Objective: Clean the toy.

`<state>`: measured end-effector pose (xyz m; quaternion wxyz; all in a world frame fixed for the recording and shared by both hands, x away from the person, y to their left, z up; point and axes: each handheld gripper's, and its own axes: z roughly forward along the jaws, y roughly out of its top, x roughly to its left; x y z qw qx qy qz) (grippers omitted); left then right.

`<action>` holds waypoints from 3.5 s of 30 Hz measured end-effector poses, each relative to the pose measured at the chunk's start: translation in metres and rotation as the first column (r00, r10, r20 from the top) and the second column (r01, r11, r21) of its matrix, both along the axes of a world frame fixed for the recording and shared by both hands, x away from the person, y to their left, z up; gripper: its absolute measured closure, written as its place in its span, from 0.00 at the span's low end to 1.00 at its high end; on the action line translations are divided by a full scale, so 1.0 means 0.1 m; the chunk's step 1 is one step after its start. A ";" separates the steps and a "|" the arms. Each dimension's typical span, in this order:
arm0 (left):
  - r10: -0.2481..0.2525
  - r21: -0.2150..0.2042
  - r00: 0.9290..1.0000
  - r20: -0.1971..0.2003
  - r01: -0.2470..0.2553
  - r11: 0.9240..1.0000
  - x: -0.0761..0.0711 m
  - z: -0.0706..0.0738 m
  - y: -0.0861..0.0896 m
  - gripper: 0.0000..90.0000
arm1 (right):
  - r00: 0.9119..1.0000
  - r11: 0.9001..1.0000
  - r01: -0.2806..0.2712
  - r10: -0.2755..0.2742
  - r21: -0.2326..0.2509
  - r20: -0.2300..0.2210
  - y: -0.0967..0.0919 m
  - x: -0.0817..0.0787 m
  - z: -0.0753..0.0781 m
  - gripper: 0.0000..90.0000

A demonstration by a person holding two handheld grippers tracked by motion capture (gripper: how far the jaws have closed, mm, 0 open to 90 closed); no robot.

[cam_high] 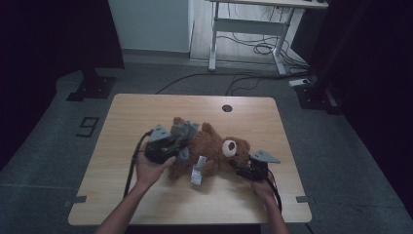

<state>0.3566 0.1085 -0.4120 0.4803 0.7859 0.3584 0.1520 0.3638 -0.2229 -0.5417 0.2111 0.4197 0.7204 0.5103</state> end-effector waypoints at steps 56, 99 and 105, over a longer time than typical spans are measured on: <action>-0.137 0.220 0.977 -0.166 0.172 0.960 0.01 -0.82 -0.72 0.87 | 0.997 0.998 -0.068 0.069 0.012 -0.035 -0.07 0.01 -0.01 0.38; 0.070 0.065 0.984 -0.162 -0.060 0.996 0.53 -0.58 -0.04 0.87 | 0.996 0.996 -0.088 0.088 0.025 -0.026 -0.09 0.02 -0.04 0.40; 0.133 0.039 0.955 -0.265 -0.127 0.991 0.58 -0.83 0.27 0.88 | 0.995 0.995 -0.094 0.094 0.025 -0.024 -0.09 0.02 -0.04 0.40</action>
